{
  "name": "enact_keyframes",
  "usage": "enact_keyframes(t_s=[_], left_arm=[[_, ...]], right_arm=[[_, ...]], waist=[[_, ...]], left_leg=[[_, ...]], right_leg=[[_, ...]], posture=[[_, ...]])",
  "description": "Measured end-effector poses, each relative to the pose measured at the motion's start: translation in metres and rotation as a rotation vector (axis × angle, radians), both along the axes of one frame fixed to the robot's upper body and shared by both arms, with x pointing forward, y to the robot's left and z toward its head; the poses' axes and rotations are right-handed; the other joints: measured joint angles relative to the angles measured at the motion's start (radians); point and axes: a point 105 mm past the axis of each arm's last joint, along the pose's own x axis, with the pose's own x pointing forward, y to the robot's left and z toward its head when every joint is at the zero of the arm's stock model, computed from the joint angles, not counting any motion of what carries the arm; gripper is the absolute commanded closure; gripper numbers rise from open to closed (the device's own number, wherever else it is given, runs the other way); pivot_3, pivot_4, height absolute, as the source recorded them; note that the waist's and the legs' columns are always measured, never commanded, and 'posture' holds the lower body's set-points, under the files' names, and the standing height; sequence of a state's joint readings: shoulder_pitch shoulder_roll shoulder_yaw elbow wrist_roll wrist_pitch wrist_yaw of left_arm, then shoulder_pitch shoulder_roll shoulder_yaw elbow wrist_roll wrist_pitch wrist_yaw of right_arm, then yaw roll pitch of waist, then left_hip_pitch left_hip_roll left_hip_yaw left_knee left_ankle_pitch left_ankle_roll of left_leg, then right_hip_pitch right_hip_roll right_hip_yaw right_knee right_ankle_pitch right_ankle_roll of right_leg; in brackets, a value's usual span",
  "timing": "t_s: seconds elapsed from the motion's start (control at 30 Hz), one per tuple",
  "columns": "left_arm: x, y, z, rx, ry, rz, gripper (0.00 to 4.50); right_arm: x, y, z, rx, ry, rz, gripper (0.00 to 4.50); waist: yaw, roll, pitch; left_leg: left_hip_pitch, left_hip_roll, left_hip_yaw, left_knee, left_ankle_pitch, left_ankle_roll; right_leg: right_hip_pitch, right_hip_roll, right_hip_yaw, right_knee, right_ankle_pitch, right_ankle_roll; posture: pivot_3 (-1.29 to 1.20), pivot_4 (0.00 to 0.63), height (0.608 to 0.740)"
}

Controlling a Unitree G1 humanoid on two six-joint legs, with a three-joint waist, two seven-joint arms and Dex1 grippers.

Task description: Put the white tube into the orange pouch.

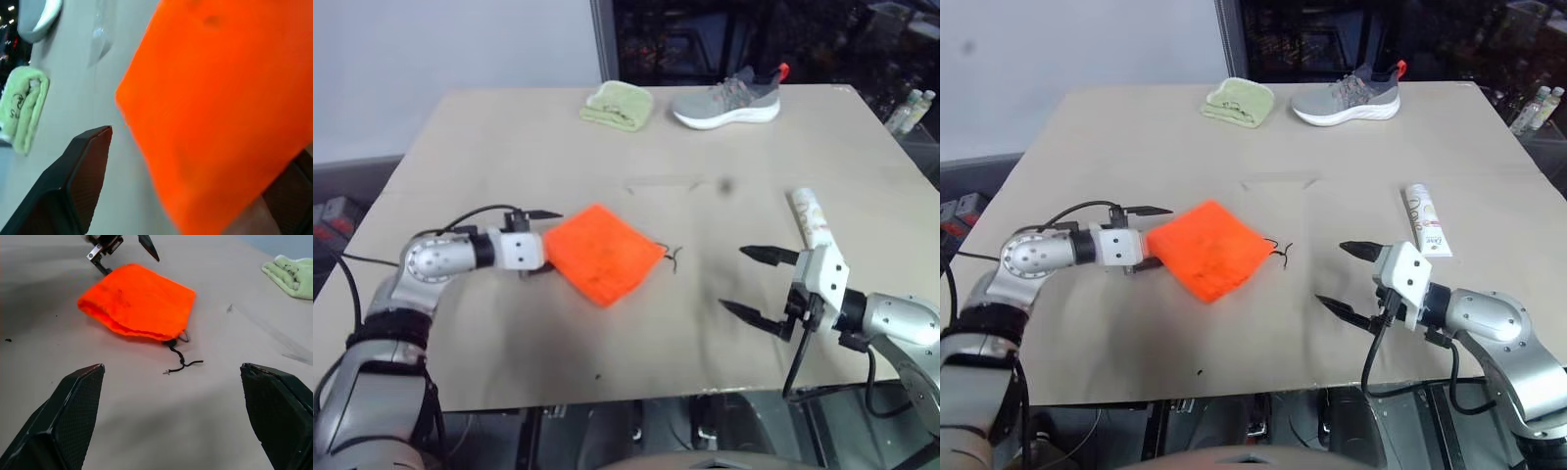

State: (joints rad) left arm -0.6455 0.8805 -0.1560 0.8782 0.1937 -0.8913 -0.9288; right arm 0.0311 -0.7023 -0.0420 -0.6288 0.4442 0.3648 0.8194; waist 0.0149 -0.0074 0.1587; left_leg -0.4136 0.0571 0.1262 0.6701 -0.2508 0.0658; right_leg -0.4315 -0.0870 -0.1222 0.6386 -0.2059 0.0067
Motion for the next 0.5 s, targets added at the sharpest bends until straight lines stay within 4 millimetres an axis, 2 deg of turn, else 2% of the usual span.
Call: enact_keyframes(t_s=[0.13, 0.23, 0.33, 0.43, 0.5], left_arm=[[0.009, 0.005, 0.001, 0.086, 0.023, -0.002, 2.64], [0.015, 0.013, 0.007, 0.133, 0.01, 0.026, 2.64], [0.012, 0.016, 0.009, 0.108, 0.031, 0.028, 2.64], [0.006, 0.019, 0.013, 0.059, 0.102, 0.021, 1.83], [0.003, 0.021, 0.018, -0.012, 0.124, 0.026, 0.88]], right_arm=[[0.002, 0.0, -0.004, 0.001, 0.003, 0.001, 0.0], [0.001, 0.003, -0.005, 0.004, 0.004, 0.008, 0.0], [0.002, 0.002, -0.006, 0.001, -0.003, 0.003, 0.0], [0.003, 0.001, -0.007, 0.003, -0.008, -0.002, 0.0], [0.004, 0.001, -0.008, 0.006, -0.005, -0.01, 0.0]], waist=[[0.0, -0.001, 0.0], [-0.003, -0.003, 0.0], [-0.003, -0.004, 0.001], [-0.003, -0.005, 0.001], [-0.003, -0.005, 0.002]], left_leg=[[-0.002, 0.0, 0.002, 0.001, 0.002, 0.004], [-0.003, -0.001, 0.005, 0.001, 0.001, 0.006], [-0.004, -0.001, 0.006, 0.001, 0.0, 0.008], [-0.005, -0.001, 0.007, 0.001, 0.0, 0.008], [-0.005, -0.001, 0.007, 0.001, 0.0, 0.008]], right_leg=[[-0.001, 0.005, 0.001, 0.001, 0.0, 0.0], [-0.002, 0.006, 0.005, -0.001, 0.001, 0.003], [-0.002, 0.005, 0.006, -0.002, 0.001, 0.005], [-0.003, 0.005, 0.005, -0.003, 0.001, 0.005], [-0.003, 0.005, 0.006, -0.003, 0.001, 0.006]], posture=[[0.0, 0.15, 0.74], [0.0, 0.15, 0.74], [0.0, 0.15, 0.74], [0.0, 0.15, 0.74], [0.0, 0.15, 0.74]])
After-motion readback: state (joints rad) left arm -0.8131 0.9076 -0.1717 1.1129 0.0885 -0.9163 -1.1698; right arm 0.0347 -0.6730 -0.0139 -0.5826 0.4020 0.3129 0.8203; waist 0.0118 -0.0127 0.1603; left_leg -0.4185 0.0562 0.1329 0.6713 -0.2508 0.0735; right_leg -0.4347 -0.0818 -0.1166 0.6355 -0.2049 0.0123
